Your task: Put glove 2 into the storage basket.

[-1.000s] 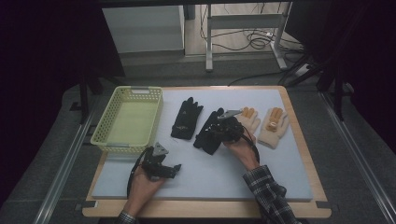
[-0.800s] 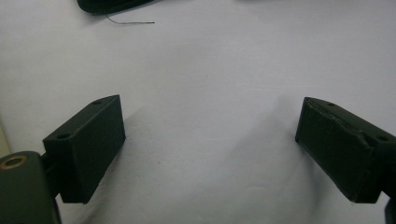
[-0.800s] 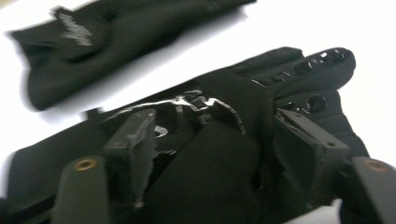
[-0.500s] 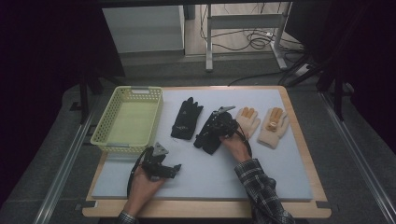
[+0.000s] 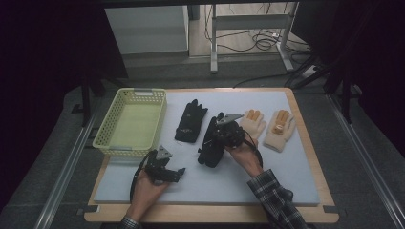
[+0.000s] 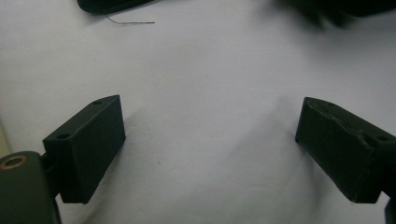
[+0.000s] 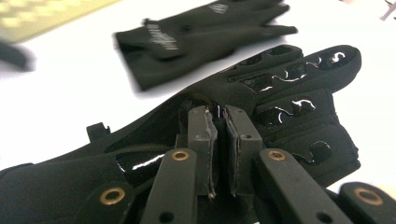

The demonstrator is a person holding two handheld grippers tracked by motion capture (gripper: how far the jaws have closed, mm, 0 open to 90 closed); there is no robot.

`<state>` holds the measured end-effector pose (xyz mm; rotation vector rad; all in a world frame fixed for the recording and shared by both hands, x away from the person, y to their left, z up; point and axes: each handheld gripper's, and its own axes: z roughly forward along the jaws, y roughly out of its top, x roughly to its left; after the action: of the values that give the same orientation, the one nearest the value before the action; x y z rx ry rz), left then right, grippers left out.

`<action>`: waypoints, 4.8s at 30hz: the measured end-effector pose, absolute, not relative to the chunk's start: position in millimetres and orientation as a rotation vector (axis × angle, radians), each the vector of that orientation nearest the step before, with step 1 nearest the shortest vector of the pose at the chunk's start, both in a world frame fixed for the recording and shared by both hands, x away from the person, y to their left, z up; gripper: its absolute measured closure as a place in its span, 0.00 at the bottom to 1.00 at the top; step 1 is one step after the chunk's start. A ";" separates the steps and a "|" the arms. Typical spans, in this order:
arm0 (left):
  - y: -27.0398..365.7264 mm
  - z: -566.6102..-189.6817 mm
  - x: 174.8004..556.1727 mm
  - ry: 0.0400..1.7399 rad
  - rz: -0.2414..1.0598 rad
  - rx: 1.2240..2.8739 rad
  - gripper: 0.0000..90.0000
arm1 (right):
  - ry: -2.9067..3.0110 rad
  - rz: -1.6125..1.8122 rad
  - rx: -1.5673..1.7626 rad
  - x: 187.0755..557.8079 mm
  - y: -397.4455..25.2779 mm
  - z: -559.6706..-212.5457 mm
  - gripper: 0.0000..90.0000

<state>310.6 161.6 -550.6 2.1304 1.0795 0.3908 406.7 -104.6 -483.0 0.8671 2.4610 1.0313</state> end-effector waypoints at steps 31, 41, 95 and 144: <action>161.9 -550.5 310.7 1.078 0.391 2.134 0.09 | 2.575 1.155 0.802 399.8 -97.5 -488.7 0.62; 161.9 -550.6 310.7 1.080 0.387 2.132 0.09 | 2.563 1.098 0.787 455.9 -52.3 -492.6 0.68; 161.4 -550.9 310.6 1.082 0.390 2.126 0.09 | 2.438 1.209 0.849 396.0 -85.8 -450.6 0.92; 161.5 -549.9 309.7 1.085 0.390 2.133 0.09 | 2.438 1.181 0.996 298.8 -177.8 -516.4 0.78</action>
<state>309.7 161.5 -549.9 2.1332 1.0845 0.3902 298.8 -177.8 -516.4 0.9958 2.4385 1.1809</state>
